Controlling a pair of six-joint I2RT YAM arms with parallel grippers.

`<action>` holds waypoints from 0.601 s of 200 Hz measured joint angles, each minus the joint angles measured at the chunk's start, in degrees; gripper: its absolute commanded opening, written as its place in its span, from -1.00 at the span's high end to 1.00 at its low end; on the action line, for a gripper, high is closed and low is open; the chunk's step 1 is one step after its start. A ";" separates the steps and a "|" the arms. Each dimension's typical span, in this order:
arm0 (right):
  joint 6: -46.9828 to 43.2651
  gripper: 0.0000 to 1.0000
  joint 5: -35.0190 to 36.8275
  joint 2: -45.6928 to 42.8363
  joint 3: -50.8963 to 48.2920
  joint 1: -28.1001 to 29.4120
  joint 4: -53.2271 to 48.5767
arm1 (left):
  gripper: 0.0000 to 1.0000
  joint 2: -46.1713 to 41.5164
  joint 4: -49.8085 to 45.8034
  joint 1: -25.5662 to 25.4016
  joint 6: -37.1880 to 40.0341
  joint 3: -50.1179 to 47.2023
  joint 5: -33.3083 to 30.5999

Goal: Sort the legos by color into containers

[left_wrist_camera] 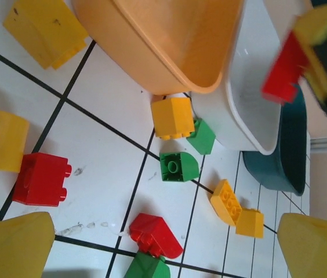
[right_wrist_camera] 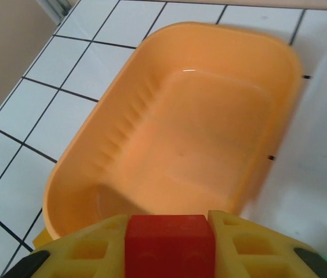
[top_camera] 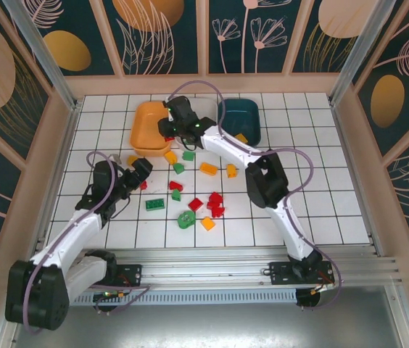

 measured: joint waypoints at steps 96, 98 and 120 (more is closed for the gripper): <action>2.75 0.03 -5.97 10.16 12.61 -0.66 -2.54 | -0.97 -9.77 -3.32 0.04 0.22 -4.55 1.99; 2.49 0.01 -6.03 10.19 12.61 -0.70 -2.54 | -0.97 -9.88 -3.32 0.04 0.15 -4.55 2.10; 3.34 -0.22 -6.93 10.58 13.33 -1.11 -3.54 | -0.97 -10.86 -3.37 0.04 -0.09 -4.55 2.56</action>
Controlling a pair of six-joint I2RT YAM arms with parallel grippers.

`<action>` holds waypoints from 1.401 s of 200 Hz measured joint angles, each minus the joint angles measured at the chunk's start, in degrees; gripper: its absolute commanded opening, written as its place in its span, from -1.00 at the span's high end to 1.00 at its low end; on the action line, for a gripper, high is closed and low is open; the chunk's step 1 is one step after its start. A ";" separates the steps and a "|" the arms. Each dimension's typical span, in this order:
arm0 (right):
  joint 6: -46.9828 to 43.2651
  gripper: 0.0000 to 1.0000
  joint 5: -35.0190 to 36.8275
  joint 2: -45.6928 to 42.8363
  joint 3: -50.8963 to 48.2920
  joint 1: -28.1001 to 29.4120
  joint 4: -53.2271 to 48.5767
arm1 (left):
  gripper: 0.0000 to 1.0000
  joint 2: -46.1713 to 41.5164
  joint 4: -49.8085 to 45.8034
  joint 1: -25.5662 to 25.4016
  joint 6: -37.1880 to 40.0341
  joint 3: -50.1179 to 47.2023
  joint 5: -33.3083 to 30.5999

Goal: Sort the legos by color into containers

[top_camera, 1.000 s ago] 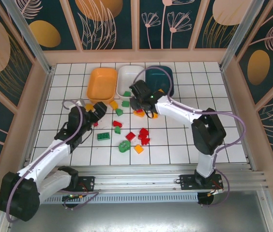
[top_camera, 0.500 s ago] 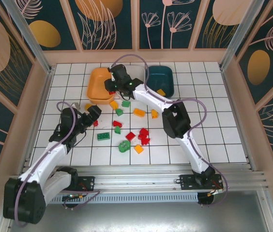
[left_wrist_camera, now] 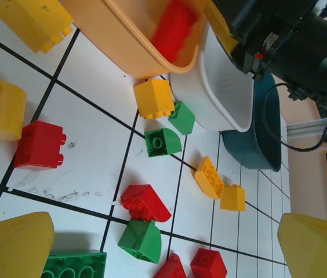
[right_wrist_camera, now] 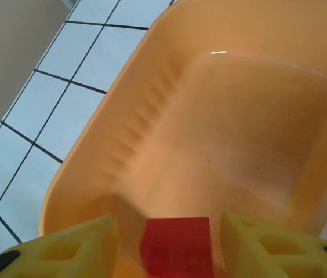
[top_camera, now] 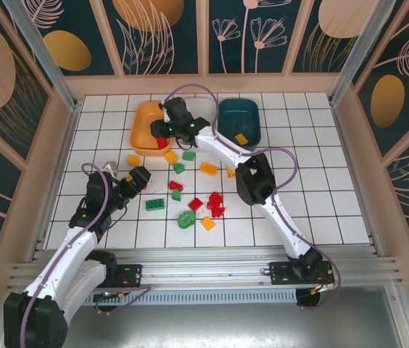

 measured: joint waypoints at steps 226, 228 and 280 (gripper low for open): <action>-5.57 -0.55 11.56 -48.85 -76.17 -9.16 6.32 | -0.82 26.69 20.70 -12.68 -4.81 6.60 4.28; -5.57 -0.55 11.50 -48.85 -76.17 -9.16 6.43 | -0.82 27.19 20.90 -13.00 -4.87 6.86 4.26; -5.73 -0.43 12.61 -48.85 -78.77 -9.11 8.39 | -0.83 30.47 23.23 -16.22 -5.42 8.92 4.07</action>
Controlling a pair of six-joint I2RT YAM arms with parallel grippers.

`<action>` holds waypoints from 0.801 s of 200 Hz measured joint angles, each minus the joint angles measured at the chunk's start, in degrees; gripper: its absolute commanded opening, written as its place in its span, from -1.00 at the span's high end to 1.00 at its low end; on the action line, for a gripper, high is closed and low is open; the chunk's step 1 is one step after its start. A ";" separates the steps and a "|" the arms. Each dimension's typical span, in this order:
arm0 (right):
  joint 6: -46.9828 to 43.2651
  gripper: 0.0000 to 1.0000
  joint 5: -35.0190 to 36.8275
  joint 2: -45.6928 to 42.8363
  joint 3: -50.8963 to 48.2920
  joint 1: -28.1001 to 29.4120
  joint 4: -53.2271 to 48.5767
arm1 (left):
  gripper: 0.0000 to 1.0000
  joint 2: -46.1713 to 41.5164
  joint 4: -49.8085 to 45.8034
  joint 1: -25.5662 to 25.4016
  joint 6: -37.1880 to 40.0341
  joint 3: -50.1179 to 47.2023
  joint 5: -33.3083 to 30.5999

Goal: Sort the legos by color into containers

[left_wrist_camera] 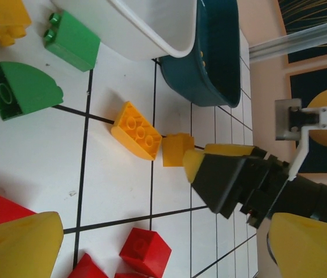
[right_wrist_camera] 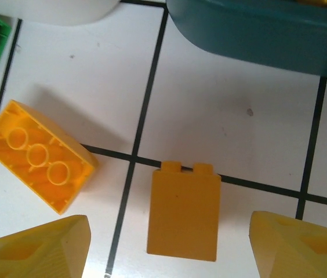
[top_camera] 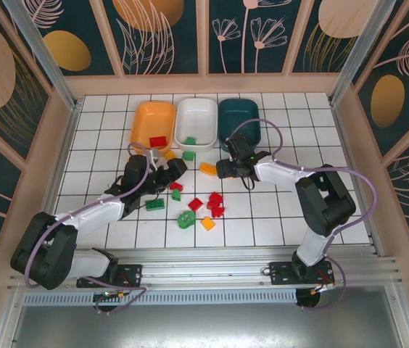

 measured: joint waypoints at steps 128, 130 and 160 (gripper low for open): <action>0.20 0.32 -0.52 3.93 -1.14 -0.59 3.39 | -0.85 -3.10 -0.04 0.00 -0.66 -0.68 -1.53; 0.15 0.34 -0.52 3.93 -1.14 -0.61 3.43 | -0.85 -3.17 -0.04 0.00 -0.66 -0.70 -1.55; 0.20 0.41 -0.26 3.65 -1.09 -0.61 3.28 | -0.86 -4.50 -0.50 0.00 -0.61 -0.94 -2.49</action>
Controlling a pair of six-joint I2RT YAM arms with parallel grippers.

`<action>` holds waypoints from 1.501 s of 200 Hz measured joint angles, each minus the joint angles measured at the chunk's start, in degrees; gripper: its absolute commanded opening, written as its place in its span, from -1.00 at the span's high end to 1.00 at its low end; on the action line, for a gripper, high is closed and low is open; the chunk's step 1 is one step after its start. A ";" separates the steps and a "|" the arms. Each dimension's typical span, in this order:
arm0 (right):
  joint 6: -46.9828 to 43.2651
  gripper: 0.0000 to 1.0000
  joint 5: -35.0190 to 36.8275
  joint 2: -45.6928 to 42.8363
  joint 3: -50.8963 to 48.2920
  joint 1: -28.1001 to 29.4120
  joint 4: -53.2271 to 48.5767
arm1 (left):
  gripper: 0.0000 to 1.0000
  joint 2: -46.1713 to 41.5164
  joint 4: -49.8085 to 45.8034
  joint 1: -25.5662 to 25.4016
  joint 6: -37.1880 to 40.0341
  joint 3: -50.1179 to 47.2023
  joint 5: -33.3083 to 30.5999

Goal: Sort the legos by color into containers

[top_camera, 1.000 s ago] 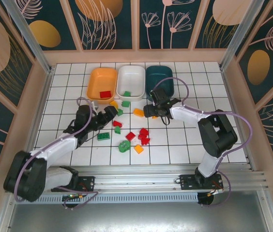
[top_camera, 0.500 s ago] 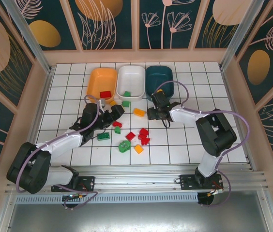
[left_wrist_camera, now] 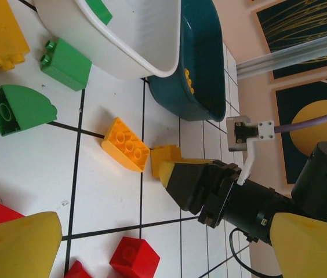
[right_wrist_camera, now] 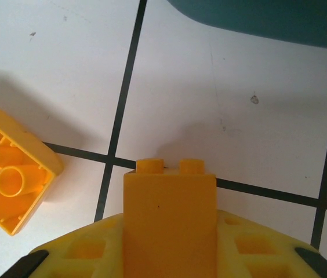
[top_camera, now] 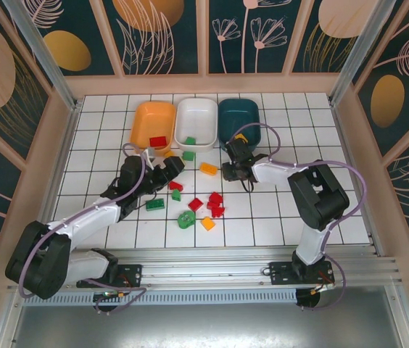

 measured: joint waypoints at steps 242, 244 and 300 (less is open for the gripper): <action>2.38 -0.28 -2.67 13.29 27.93 -13.33 -1.40 | -0.97 4.72 -12.94 2.29 5.64 7.10 -21.29; 2.38 -0.27 -2.56 13.22 27.93 -13.22 -1.46 | -0.97 4.79 -12.87 2.43 5.64 7.10 -21.18; -0.17 -0.06 -0.55 7.98 25.75 -0.87 -1.81 | -0.97 3.69 -10.67 8.35 3.72 2.84 -20.00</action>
